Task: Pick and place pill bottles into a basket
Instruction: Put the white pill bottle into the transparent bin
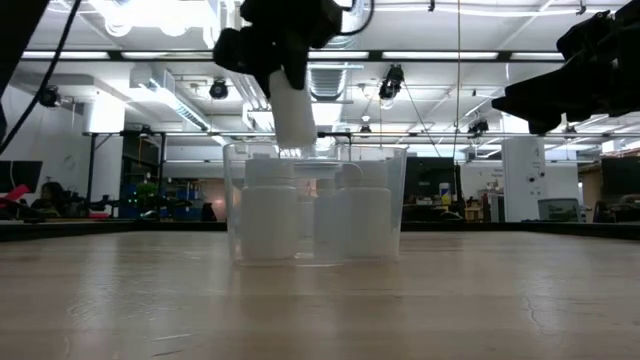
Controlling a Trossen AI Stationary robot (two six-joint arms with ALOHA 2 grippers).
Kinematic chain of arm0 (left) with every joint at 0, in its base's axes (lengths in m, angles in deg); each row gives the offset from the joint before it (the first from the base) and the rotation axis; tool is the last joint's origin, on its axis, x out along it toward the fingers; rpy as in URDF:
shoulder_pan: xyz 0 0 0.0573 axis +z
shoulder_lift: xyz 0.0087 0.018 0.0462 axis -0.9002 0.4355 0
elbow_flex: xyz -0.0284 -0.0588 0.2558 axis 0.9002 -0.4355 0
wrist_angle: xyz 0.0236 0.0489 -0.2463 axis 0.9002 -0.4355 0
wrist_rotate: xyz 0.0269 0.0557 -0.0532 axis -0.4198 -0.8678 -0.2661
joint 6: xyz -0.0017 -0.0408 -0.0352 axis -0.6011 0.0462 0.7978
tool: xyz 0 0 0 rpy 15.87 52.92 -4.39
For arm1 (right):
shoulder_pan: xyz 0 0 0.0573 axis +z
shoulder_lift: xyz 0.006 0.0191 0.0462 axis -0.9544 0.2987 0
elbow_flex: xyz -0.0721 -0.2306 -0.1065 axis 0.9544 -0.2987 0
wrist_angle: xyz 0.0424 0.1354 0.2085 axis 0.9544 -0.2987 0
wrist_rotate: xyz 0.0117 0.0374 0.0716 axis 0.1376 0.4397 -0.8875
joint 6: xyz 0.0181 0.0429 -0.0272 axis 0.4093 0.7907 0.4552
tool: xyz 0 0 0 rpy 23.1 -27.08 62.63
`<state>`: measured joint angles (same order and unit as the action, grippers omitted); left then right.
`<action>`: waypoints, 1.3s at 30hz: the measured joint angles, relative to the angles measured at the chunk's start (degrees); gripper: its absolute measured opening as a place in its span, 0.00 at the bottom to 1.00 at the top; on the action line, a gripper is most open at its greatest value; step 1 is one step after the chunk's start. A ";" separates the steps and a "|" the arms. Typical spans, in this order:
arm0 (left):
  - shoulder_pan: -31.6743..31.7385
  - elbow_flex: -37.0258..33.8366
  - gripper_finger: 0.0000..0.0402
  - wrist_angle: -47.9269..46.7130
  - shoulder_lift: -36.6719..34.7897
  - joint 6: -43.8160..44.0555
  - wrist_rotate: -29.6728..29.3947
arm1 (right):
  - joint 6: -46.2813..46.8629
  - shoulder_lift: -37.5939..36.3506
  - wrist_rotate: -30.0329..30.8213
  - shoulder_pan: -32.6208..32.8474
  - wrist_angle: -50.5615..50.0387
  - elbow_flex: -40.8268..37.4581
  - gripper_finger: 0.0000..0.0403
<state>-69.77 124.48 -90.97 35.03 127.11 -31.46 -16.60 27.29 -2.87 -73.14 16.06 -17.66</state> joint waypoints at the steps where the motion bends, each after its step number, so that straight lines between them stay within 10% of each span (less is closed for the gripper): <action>1: -0.09 0.85 0.35 -0.32 1.13 -0.13 0.00 | 0.00 0.00 0.02 0.00 0.00 0.00 0.48; 39: -1.85 -13.24 0.35 10.39 3.34 -1.29 -0.34 | -0.02 0.02 0.01 0.00 0.00 0.00 0.48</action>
<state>-71.63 111.24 -80.58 38.38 125.82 -31.80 -16.62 27.31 -2.85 -73.14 16.06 -17.66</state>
